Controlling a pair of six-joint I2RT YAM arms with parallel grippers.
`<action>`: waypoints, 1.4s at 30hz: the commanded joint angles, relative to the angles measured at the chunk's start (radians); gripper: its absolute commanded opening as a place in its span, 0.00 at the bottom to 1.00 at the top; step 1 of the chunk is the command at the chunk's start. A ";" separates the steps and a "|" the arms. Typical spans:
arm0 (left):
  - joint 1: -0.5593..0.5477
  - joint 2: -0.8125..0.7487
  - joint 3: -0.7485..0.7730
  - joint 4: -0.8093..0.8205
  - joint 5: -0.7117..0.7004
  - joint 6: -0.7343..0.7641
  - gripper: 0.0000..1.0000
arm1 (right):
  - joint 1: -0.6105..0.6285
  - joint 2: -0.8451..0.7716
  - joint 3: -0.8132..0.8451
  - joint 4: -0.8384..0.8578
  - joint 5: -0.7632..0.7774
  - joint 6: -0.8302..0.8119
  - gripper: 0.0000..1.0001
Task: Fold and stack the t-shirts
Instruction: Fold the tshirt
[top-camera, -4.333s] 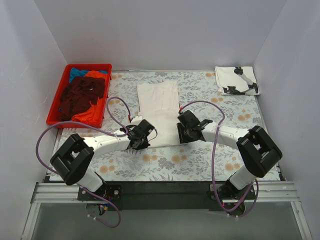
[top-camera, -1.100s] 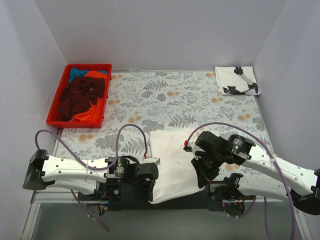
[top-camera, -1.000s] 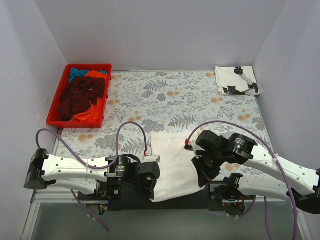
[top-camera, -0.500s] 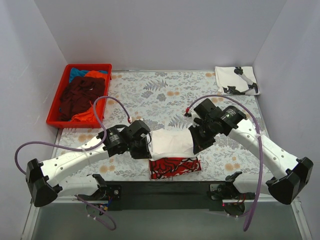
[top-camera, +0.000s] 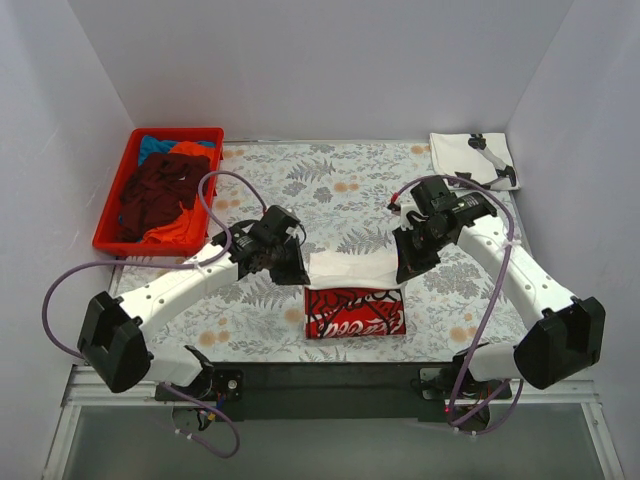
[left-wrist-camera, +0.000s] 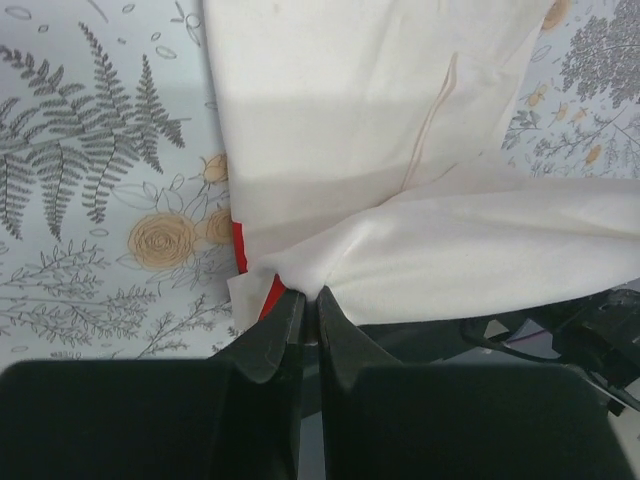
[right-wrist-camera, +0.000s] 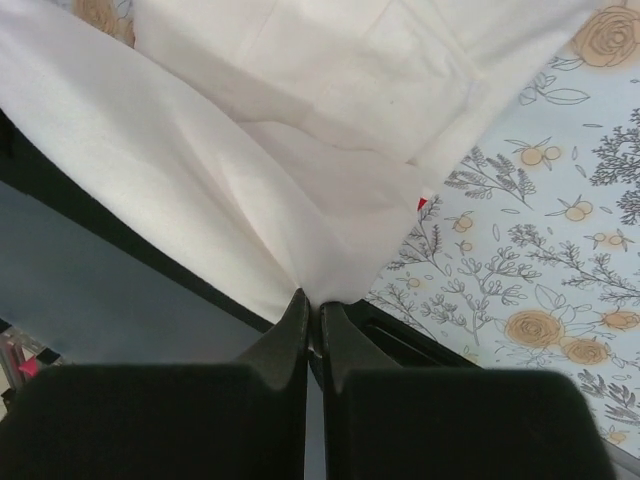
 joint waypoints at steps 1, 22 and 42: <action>0.033 0.047 0.063 0.040 0.012 0.080 0.00 | -0.053 0.031 0.007 0.026 -0.010 -0.072 0.01; 0.117 0.364 0.152 0.255 -0.109 0.164 0.00 | -0.187 0.280 -0.028 0.259 0.091 -0.043 0.01; 0.120 0.461 0.143 0.362 -0.243 0.147 0.04 | -0.188 0.350 -0.067 0.413 0.175 0.040 0.19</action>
